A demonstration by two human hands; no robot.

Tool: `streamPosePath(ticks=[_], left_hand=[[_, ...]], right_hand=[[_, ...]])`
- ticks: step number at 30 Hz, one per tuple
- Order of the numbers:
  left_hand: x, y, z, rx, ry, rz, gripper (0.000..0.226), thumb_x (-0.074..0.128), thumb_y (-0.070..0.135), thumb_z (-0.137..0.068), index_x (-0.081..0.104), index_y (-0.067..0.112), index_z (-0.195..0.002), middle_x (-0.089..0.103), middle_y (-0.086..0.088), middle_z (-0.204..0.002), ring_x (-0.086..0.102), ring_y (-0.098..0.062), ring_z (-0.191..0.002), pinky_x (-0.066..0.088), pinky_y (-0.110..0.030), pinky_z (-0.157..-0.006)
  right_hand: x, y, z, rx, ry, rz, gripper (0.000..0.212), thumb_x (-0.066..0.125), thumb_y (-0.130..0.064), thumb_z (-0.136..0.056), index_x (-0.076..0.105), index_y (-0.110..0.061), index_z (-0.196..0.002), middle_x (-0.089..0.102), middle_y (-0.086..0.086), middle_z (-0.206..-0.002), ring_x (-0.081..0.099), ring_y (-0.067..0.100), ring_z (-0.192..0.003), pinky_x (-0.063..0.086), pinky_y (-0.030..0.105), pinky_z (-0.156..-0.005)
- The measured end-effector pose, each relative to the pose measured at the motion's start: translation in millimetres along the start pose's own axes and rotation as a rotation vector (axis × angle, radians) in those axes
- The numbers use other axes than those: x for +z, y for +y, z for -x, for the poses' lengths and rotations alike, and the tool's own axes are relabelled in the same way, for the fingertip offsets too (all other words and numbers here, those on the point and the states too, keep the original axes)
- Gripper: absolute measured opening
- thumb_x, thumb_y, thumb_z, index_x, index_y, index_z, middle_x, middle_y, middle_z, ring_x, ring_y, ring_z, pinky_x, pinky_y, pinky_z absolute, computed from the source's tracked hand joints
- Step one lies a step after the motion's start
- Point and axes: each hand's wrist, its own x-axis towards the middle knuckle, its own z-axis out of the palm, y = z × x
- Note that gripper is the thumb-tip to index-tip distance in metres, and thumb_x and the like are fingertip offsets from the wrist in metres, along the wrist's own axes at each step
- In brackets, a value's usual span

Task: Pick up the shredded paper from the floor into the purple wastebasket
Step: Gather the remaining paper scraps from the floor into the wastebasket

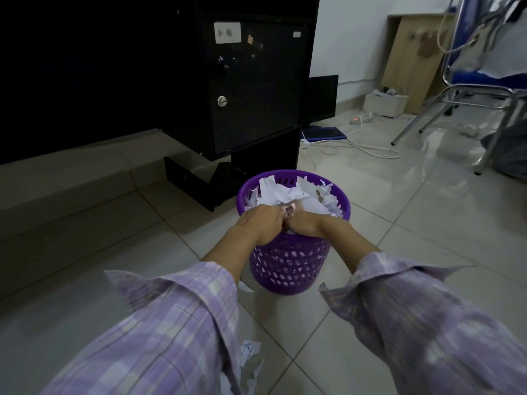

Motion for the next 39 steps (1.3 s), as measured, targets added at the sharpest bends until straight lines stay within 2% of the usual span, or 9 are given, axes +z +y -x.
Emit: streamPosePath(ticks=[2,6,10,14,19,25,29,33,39], left_hand=[[1,0,-1,-0.022,-0.057,-0.080,0.035,0.027,0.021,-0.103,0.053,0.011,-0.124,0.062,-0.020,-0.115,0.057,-0.035,-0.105,0.038,-0.047,-0.096],[4,-1,-2,-0.071,-0.070,-0.158,0.037,0.024,0.017,-0.101,0.052,0.007,-0.123,0.061,-0.019,-0.119,0.047,-0.035,-0.122,0.017,-0.047,-0.114],[9,-2,2,-0.037,-0.004,-0.187,0.043,0.024,0.008,-0.100,0.034,0.009,-0.141,0.060,-0.012,-0.117,0.052,-0.031,-0.116,0.007,-0.048,-0.117],[16,-10,1,0.029,0.032,-0.151,0.032,0.025,0.016,-0.103,0.053,0.013,-0.116,0.056,-0.006,-0.116,0.050,-0.025,-0.113,0.021,-0.045,-0.112],[19,-14,-5,0.063,-0.010,-0.182,0.036,0.021,0.022,-0.103,0.052,0.013,-0.119,0.056,-0.007,-0.121,0.049,-0.027,-0.118,0.008,-0.047,-0.115],[15,-14,-5,0.045,-0.040,-0.225,0.035,0.023,0.021,-0.102,0.052,0.015,-0.121,0.057,-0.009,-0.122,0.050,-0.032,-0.116,0.012,-0.047,-0.113],[9,-8,-1,0.053,-0.043,-0.213,0.037,0.022,0.017,-0.103,0.044,0.012,-0.132,0.053,-0.011,-0.129,0.048,-0.032,-0.121,0.013,-0.044,-0.113],[6,-9,-2,0.065,-0.024,-0.206,0.035,0.027,0.020,-0.103,0.043,0.006,-0.130,0.054,-0.014,-0.128,0.049,-0.032,-0.120,0.021,-0.048,-0.110],[-5,-6,-1,0.047,0.089,-0.135,0.034,0.041,0.033,-0.098,0.050,0.007,-0.118,0.055,-0.012,-0.124,0.050,-0.030,-0.114,0.037,-0.042,-0.094]], right_hand=[[3,1,-4,0.020,-0.041,0.091,0.048,0.043,-0.027,-0.099,0.036,-0.006,-0.141,0.049,0.015,-0.138,0.044,0.032,-0.129,0.034,0.036,-0.103],[4,-3,-8,-0.030,0.022,0.312,0.038,0.051,-0.030,-0.096,0.058,-0.006,-0.125,0.059,0.013,-0.125,0.053,0.029,-0.116,0.040,0.032,-0.093],[10,2,-26,0.053,0.072,0.427,0.028,0.055,-0.026,-0.093,0.068,-0.011,-0.113,0.064,0.010,-0.115,0.056,0.026,-0.097,0.047,0.033,-0.090],[17,0,-36,0.163,0.189,0.446,0.028,0.051,-0.024,-0.093,0.062,-0.004,-0.108,0.064,0.015,-0.110,0.059,0.028,-0.092,0.044,0.033,-0.074],[28,-6,-47,0.170,0.244,0.572,0.024,0.045,-0.019,-0.095,0.063,-0.007,-0.108,0.065,0.011,-0.110,0.061,0.027,-0.103,0.050,0.034,-0.081],[14,-11,-38,0.044,0.077,0.550,0.027,0.044,-0.022,-0.095,0.062,-0.010,-0.111,0.065,0.010,-0.110,0.061,0.028,-0.099,0.046,0.034,-0.082],[-14,-12,-12,0.019,-0.145,0.196,0.029,0.055,-0.019,-0.087,0.056,-0.016,-0.116,0.066,0.008,-0.099,0.063,0.024,-0.088,0.054,0.038,-0.081],[-20,-7,1,-0.027,-0.014,0.223,0.048,0.057,-0.028,-0.087,0.047,-0.024,-0.134,0.059,0.004,-0.115,0.052,0.021,-0.103,0.043,0.031,-0.085],[-20,-9,11,-0.035,0.103,0.331,0.062,0.058,-0.049,-0.086,0.040,-0.030,-0.142,0.051,0.005,-0.139,0.049,0.030,-0.125,0.043,0.042,-0.100]])
